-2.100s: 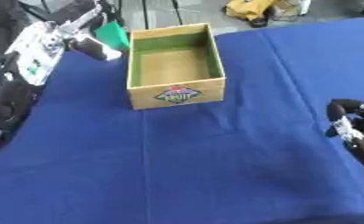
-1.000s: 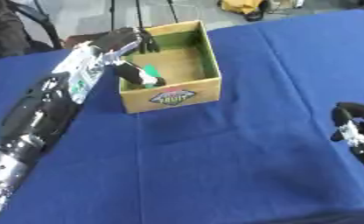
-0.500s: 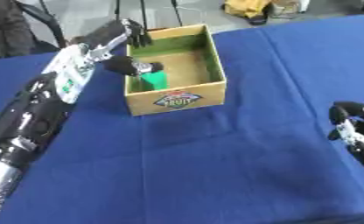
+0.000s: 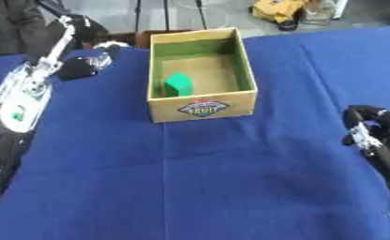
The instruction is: Pick up objects on the table and place them in the box.
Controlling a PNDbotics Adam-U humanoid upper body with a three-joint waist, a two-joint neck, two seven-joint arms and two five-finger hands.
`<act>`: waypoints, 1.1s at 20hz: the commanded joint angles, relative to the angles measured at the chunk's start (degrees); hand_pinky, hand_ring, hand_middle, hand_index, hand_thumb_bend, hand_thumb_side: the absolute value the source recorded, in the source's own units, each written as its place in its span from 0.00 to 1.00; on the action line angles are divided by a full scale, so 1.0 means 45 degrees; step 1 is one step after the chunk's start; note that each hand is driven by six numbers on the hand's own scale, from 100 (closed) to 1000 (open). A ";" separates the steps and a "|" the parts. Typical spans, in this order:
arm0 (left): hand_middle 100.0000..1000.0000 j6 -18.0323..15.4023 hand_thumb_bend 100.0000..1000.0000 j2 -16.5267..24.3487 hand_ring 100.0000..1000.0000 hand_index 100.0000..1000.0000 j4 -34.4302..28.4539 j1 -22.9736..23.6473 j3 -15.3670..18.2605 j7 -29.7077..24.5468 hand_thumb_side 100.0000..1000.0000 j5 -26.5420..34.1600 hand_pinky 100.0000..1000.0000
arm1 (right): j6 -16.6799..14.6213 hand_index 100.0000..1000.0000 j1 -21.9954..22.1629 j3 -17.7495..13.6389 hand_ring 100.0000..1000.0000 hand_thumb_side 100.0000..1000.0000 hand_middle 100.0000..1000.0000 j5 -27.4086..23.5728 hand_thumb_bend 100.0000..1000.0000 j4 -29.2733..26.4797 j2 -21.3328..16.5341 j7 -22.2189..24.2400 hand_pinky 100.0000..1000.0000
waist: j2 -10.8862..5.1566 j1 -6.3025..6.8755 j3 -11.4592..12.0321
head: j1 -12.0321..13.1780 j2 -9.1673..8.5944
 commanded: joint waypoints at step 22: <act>0.49 0.1421 0.50 -0.0354 0.52 0.70 -0.4575 0.5164 0.0303 0.0070 0.92 0.9592 0.55 | 0.0003 0.72 -0.0136 -0.0138 0.37 0.57 0.53 -0.0096 0.29 -0.0202 -0.0098 -0.0080 0.43 | -0.0191 -0.0091 0.0463 | 0.0130 0.0059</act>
